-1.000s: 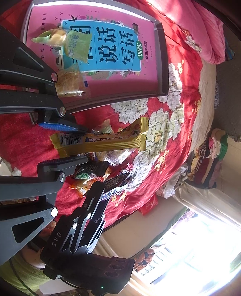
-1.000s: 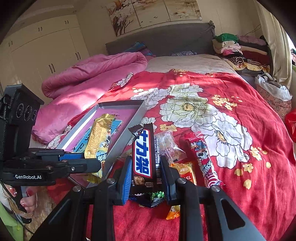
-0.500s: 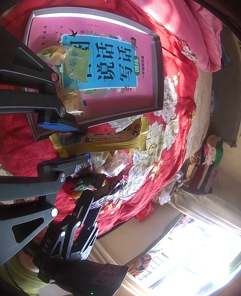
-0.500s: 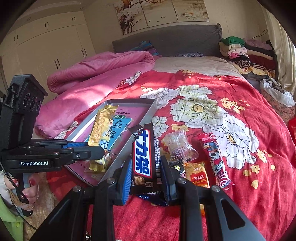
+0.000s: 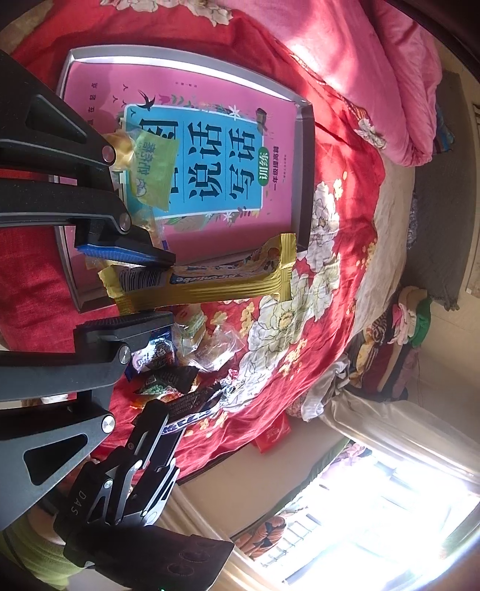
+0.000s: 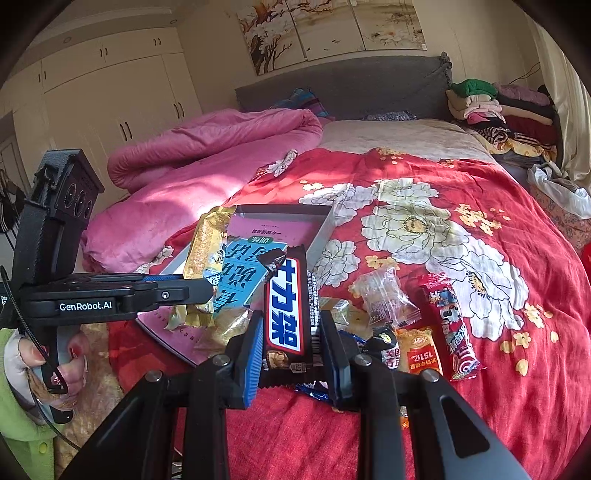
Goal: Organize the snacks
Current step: 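Carry the wafer stick over the tray while the right gripper carries a Snickers bar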
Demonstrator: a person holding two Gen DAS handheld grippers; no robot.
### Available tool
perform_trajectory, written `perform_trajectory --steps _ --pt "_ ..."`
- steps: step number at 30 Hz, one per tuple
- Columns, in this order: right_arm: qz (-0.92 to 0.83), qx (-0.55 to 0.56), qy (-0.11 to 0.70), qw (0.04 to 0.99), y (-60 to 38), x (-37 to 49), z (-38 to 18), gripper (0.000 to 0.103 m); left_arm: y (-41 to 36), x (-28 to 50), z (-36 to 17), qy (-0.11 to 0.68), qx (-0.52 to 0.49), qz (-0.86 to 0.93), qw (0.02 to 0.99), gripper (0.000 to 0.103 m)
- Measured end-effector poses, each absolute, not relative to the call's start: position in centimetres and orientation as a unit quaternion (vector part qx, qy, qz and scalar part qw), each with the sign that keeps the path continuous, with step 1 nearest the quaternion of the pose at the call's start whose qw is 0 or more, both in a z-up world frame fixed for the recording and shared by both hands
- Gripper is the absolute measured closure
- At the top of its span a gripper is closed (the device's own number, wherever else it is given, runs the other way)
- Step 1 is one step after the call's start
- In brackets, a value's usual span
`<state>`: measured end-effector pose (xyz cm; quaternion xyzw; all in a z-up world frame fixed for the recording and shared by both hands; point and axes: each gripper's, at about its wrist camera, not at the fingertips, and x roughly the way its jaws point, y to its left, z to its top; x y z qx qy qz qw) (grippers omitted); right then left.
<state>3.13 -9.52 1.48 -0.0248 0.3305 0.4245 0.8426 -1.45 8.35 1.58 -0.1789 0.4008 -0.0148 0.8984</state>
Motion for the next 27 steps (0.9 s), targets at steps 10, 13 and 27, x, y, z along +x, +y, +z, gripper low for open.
perform_trajectory --steps 10,13,27 --pt "0.438 -0.027 0.319 0.84 -8.5 1.9 2.4 0.074 10.7 -3.1 3.1 0.378 -0.185 0.016 0.907 0.077" --pt "0.446 -0.029 0.316 0.837 -8.0 1.4 2.6 0.074 11.8 -3.7 3.6 0.369 -0.186 0.03 0.91 0.077" --pt "0.47 -0.037 0.305 0.828 -5.7 0.0 3.5 0.074 16.7 -6.0 4.0 0.353 -0.211 0.086 0.908 0.077"
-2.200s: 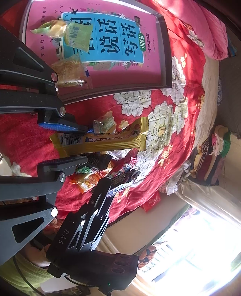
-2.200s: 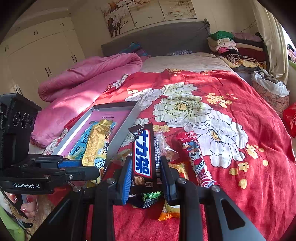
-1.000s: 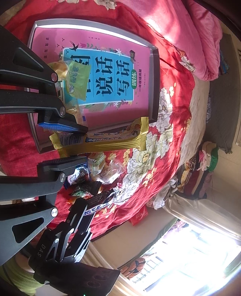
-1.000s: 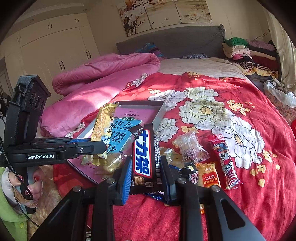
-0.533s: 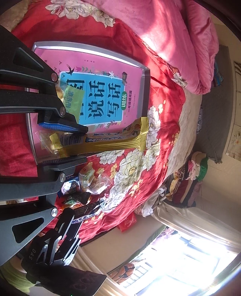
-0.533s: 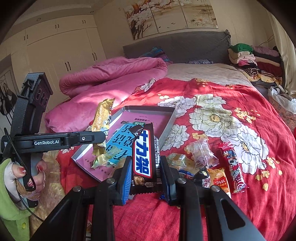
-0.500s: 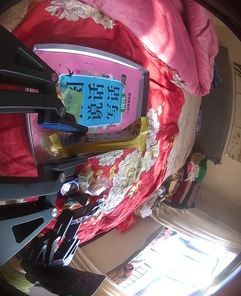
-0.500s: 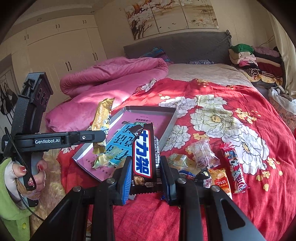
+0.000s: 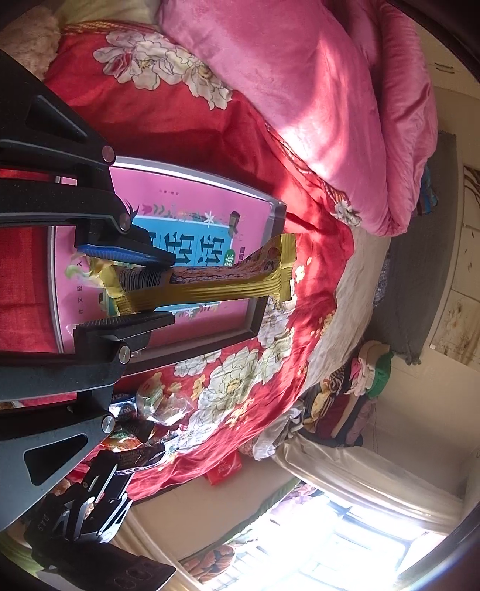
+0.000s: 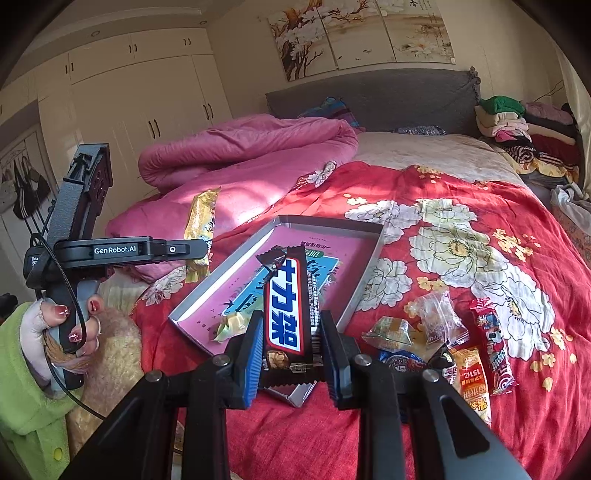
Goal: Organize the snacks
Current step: 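Carry the wafer stick over the tray while the right gripper carries a Snickers bar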
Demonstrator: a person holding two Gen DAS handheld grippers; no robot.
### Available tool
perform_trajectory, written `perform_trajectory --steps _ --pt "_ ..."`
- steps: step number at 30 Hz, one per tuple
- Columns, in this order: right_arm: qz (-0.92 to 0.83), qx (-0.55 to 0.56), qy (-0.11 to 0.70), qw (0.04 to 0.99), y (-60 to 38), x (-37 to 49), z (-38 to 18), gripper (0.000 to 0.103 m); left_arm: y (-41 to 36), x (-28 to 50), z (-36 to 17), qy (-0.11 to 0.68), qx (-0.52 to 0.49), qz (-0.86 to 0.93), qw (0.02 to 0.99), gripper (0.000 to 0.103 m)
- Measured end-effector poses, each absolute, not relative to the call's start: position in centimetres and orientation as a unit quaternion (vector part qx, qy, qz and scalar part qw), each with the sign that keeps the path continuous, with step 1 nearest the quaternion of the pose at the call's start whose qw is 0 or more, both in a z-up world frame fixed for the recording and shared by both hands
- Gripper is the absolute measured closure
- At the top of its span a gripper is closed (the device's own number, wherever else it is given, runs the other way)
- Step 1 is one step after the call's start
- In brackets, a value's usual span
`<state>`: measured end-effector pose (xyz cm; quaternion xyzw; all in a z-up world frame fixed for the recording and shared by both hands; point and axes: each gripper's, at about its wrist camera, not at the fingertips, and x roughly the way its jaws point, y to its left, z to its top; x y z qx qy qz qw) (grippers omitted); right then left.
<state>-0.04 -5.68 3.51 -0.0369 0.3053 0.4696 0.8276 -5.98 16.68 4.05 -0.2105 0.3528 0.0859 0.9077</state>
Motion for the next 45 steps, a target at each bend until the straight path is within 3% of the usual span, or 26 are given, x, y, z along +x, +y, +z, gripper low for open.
perform_trajectory --steps 45 --pt "0.483 -0.102 0.323 0.808 -0.9 -0.1 1.0 0.074 19.1 -3.9 -2.5 0.484 -0.217 0.091 0.843 0.077"
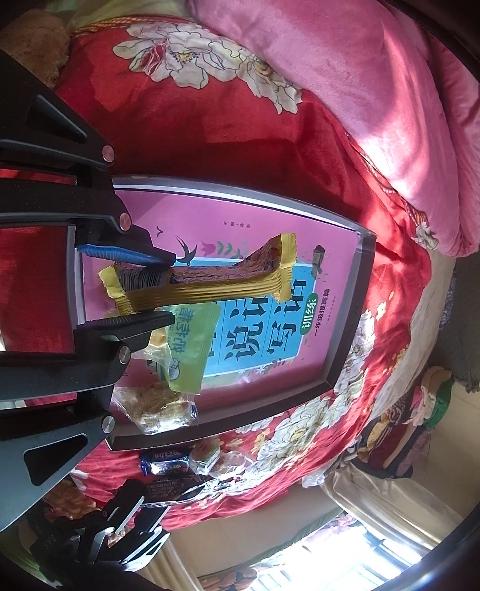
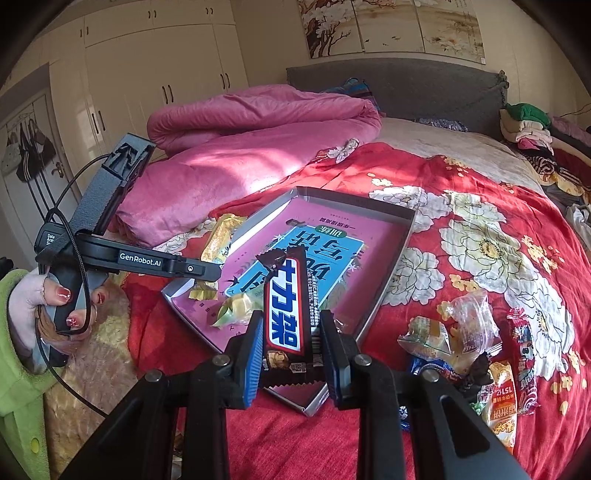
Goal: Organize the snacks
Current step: 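Carry the wafer stick over the tray while the right gripper carries a Snickers bar, then lower and release the wafer stick while the right gripper releases the Snickers bar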
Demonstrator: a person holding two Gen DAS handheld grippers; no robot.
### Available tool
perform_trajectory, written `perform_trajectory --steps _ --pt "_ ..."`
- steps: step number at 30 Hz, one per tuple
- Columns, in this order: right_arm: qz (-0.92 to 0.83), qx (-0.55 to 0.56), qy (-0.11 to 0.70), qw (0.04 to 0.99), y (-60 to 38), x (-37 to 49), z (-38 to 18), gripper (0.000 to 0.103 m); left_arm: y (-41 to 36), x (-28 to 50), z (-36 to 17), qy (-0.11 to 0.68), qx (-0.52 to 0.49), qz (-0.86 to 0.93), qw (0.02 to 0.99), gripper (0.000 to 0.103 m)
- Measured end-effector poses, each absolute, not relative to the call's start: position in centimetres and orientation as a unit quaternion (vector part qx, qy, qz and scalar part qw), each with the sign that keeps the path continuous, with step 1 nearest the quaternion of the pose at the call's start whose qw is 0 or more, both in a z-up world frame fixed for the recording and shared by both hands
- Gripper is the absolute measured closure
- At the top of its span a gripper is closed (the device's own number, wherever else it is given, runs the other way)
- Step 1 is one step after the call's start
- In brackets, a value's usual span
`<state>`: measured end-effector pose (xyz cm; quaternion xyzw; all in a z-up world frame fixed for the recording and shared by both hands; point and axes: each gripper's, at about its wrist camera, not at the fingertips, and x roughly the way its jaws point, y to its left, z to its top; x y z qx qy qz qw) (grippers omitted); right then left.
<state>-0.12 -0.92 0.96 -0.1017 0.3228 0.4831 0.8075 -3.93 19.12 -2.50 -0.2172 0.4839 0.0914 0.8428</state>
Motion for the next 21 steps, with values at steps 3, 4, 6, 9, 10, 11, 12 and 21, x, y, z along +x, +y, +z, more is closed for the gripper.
perform_trajectory --steps 3,4,6,9,10,11,12,21 --pt "0.483 -0.107 0.326 0.806 -0.7 -0.1 0.7 0.074 19.1 -3.8 -2.8 0.489 -0.217 0.091 0.84 0.077" --pt "0.483 -0.109 0.327 0.805 -0.6 0.0 0.6 0.074 19.1 -3.8 -2.8 0.492 -0.217 0.092 0.838 0.077" --pt "0.482 -0.112 0.329 0.804 -0.4 0.1 0.4 0.074 19.1 -3.7 -3.0 0.496 -0.216 0.092 0.836 0.077" --pt "0.482 -0.119 0.331 0.802 -0.1 0.1 0.0 0.074 19.1 -3.6 -3.3 0.499 -0.219 0.088 0.834 0.077" --pt "0.483 -0.122 0.331 0.801 0.0 0.1 -0.1 0.074 19.1 -3.5 -3.3 0.5 -0.219 0.087 0.833 0.077" --pt "0.482 -0.126 0.332 0.801 0.1 0.1 -0.2 0.074 19.0 -3.5 -3.4 0.501 -0.218 0.087 0.833 0.077" --pt "0.483 -0.128 0.333 0.8 0.2 0.1 -0.4 0.074 19.0 -3.4 -3.5 0.502 -0.217 0.086 0.833 0.077" --pt "0.485 -0.147 0.338 0.793 0.9 0.1 -1.3 0.074 18.9 -3.2 -3.9 0.506 -0.216 0.085 0.831 0.077"
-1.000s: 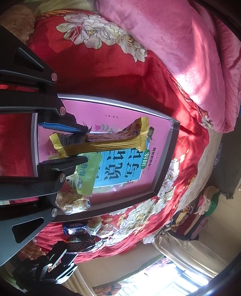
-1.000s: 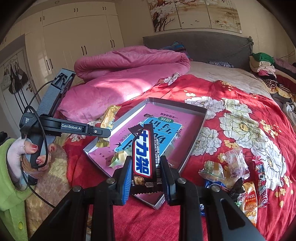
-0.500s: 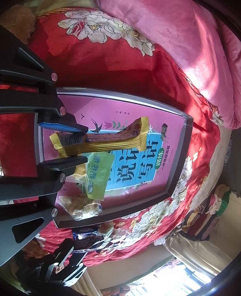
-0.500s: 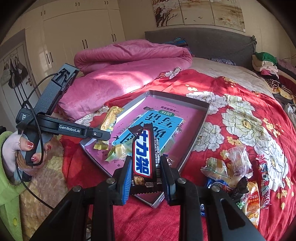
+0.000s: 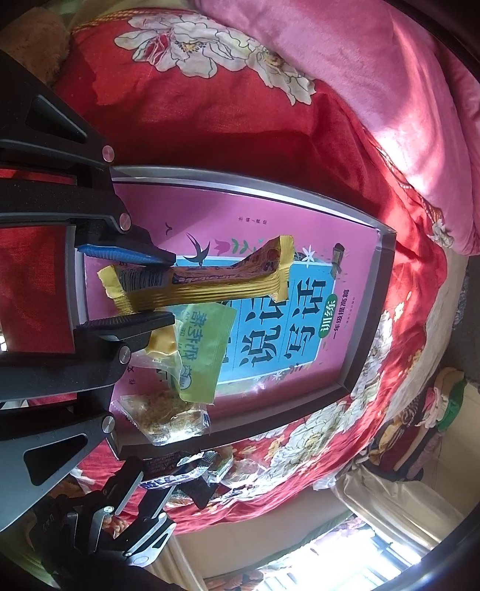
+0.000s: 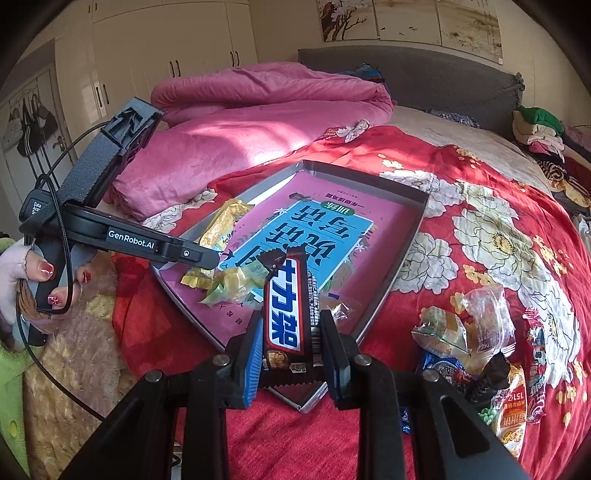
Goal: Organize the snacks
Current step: 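Lower and release the wafer stick while the right gripper releases the Snickers bar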
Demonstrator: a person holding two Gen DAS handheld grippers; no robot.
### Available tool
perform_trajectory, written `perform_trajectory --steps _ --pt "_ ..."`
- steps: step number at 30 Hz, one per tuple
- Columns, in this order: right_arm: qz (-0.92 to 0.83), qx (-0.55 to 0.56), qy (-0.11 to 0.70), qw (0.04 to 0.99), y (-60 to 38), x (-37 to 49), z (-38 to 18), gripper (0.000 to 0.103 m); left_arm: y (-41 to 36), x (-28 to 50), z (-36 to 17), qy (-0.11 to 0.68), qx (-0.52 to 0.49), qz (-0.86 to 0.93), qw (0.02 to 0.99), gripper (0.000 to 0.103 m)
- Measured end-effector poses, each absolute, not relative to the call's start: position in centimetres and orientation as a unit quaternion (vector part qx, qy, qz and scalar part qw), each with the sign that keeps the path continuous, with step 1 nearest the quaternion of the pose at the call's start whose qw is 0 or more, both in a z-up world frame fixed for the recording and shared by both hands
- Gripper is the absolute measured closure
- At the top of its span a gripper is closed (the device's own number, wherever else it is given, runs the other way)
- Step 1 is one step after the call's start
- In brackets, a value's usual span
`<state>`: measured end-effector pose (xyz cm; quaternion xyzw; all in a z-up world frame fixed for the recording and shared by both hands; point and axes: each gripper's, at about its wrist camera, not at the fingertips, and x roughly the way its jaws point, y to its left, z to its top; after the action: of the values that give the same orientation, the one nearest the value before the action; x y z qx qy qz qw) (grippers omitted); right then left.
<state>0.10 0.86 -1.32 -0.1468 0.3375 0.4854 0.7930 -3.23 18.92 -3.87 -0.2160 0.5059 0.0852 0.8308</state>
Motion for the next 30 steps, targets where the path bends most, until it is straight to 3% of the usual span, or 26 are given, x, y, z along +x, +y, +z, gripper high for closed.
perform_trajectory --steps 30 --pt "0.513 -0.205 0.328 0.766 3.4 -1.3 -3.1 0.073 18.9 -2.9 -4.4 0.509 -0.215 0.081 0.829 0.077"
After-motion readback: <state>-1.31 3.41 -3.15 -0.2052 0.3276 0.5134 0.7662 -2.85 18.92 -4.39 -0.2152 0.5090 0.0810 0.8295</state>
